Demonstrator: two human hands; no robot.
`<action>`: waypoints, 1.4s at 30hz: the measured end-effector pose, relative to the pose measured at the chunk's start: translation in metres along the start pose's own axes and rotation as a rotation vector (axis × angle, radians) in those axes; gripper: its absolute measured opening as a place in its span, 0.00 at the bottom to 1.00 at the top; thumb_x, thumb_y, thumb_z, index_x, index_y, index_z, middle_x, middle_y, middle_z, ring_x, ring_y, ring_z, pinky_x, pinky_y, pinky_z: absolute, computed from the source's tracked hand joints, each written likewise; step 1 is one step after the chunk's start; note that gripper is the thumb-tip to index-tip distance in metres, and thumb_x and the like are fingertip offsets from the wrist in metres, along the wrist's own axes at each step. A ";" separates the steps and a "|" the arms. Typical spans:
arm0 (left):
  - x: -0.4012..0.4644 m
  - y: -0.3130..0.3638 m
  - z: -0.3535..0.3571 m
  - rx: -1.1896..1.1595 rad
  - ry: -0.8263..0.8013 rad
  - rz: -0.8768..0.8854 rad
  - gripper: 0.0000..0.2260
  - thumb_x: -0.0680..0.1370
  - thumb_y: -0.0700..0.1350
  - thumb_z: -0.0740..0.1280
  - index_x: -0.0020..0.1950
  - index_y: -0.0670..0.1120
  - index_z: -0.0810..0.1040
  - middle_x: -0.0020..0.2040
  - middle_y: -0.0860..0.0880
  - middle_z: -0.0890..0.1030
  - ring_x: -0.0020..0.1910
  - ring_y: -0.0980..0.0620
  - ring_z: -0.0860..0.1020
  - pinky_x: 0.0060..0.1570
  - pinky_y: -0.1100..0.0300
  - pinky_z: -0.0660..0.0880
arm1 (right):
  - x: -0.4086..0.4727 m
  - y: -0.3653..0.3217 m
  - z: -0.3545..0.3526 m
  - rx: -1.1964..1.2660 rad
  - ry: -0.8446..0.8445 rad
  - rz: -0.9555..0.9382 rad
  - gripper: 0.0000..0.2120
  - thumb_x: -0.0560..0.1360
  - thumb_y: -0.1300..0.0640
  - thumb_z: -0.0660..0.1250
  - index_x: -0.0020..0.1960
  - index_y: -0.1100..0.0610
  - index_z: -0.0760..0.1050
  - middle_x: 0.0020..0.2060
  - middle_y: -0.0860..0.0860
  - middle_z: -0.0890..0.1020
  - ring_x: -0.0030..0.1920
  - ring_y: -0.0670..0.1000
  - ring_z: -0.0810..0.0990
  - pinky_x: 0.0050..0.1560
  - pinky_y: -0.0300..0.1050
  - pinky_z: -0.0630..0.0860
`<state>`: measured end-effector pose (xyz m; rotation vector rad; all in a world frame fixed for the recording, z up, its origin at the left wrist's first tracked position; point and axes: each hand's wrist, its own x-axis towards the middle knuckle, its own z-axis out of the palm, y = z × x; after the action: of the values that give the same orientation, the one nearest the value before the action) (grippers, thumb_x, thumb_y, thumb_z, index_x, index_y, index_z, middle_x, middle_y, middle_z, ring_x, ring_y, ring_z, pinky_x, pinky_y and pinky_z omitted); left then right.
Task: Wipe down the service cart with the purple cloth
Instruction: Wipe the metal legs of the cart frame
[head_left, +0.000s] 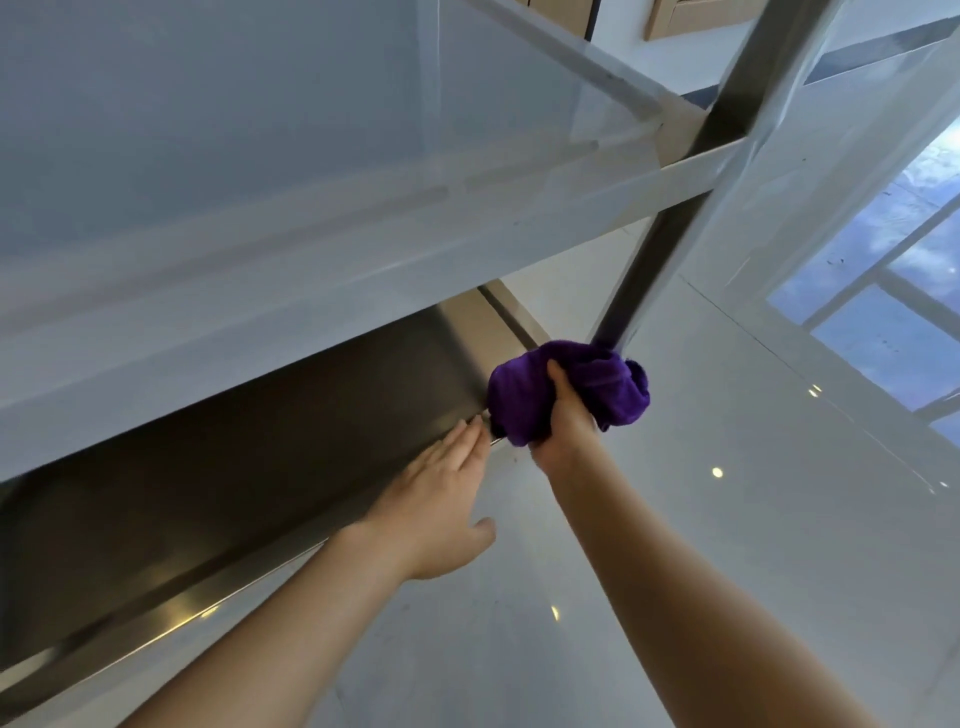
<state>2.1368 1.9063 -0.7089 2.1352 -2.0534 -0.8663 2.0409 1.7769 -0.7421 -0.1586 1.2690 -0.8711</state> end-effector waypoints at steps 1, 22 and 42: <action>-0.009 -0.006 0.001 0.096 -0.010 -0.013 0.36 0.79 0.54 0.57 0.76 0.46 0.36 0.76 0.50 0.36 0.74 0.55 0.36 0.66 0.62 0.36 | 0.001 0.003 0.000 -0.005 0.004 -0.014 0.27 0.68 0.52 0.74 0.62 0.56 0.68 0.55 0.53 0.78 0.54 0.56 0.78 0.53 0.55 0.76; -0.093 -0.075 0.012 -0.133 0.134 -0.187 0.45 0.75 0.54 0.64 0.73 0.50 0.29 0.73 0.57 0.30 0.66 0.62 0.28 0.66 0.64 0.36 | -0.077 0.123 0.019 -0.295 -0.164 0.121 0.24 0.72 0.48 0.69 0.64 0.55 0.69 0.56 0.53 0.79 0.54 0.56 0.79 0.57 0.55 0.76; -0.191 -0.127 0.047 0.049 0.200 -0.567 0.44 0.73 0.65 0.58 0.75 0.49 0.34 0.75 0.50 0.31 0.73 0.51 0.32 0.70 0.45 0.34 | -0.126 0.191 0.037 -0.597 -0.131 0.128 0.27 0.74 0.37 0.62 0.66 0.53 0.68 0.52 0.50 0.77 0.48 0.53 0.79 0.43 0.46 0.79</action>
<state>2.2396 2.1154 -0.7338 2.7522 -1.4045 -0.6027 2.1609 1.9751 -0.7389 -0.5911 1.3679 -0.3455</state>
